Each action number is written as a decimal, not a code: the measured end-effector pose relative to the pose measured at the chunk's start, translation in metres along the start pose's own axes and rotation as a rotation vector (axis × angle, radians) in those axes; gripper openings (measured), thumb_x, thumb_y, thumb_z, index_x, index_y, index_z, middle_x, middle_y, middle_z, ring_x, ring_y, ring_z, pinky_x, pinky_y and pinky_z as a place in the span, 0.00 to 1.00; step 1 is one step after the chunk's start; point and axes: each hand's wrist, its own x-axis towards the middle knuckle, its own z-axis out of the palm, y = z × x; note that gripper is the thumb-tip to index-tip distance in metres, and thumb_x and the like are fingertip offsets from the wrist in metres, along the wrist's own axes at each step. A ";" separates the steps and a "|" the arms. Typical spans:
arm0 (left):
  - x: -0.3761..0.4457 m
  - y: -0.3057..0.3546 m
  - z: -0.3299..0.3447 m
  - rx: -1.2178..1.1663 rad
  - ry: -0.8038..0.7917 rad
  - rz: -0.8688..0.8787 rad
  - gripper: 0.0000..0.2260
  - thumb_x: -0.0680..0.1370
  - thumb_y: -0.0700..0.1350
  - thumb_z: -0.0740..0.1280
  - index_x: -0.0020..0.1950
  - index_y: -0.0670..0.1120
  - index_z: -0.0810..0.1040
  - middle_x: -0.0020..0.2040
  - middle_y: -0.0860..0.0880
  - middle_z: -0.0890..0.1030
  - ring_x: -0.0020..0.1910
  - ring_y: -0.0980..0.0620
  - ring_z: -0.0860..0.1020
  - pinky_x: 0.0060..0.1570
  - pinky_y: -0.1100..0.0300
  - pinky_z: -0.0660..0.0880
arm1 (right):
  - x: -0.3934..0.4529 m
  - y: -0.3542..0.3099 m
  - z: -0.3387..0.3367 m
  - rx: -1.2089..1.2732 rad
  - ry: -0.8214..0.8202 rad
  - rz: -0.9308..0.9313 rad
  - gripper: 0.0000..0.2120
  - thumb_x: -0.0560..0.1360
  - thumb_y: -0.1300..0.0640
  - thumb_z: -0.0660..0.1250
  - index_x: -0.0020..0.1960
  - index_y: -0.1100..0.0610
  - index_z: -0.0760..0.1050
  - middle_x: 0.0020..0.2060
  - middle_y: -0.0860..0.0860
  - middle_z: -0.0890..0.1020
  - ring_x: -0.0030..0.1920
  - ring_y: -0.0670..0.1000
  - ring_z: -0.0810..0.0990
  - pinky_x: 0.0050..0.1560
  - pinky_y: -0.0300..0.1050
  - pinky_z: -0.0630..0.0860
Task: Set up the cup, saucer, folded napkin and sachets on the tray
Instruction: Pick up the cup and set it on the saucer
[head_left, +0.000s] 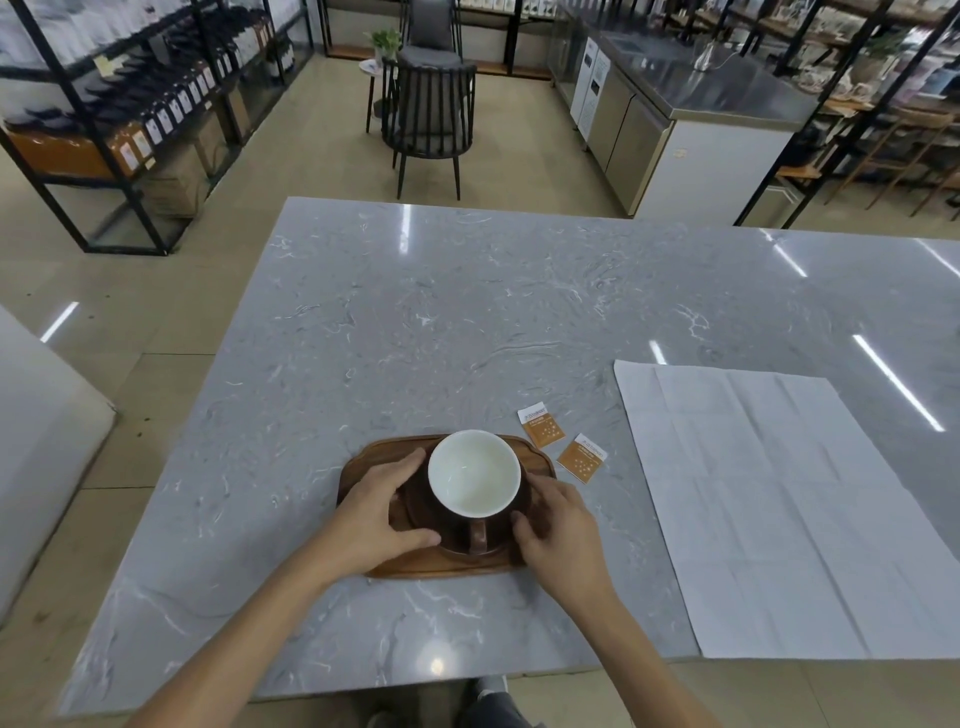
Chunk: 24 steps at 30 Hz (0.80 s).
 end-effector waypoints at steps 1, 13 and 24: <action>0.000 0.002 -0.001 -0.006 0.026 0.008 0.47 0.67 0.52 0.81 0.80 0.55 0.58 0.70 0.61 0.63 0.71 0.56 0.67 0.66 0.67 0.67 | 0.002 -0.002 -0.003 0.009 0.005 -0.045 0.28 0.73 0.55 0.72 0.72 0.50 0.71 0.62 0.41 0.77 0.60 0.43 0.74 0.60 0.35 0.72; 0.000 0.014 0.013 -0.100 0.168 0.034 0.42 0.64 0.54 0.82 0.76 0.55 0.69 0.73 0.59 0.72 0.72 0.62 0.68 0.74 0.59 0.65 | 0.015 -0.005 -0.001 0.144 -0.166 -0.144 0.43 0.70 0.60 0.66 0.71 0.24 0.54 0.57 0.40 0.77 0.55 0.30 0.76 0.51 0.20 0.71; -0.003 0.020 0.012 -0.037 0.158 0.008 0.43 0.65 0.53 0.82 0.77 0.53 0.67 0.74 0.54 0.72 0.73 0.56 0.68 0.74 0.54 0.67 | 0.014 0.003 0.000 0.162 -0.189 -0.108 0.42 0.73 0.63 0.67 0.76 0.33 0.55 0.59 0.48 0.81 0.51 0.45 0.83 0.50 0.26 0.77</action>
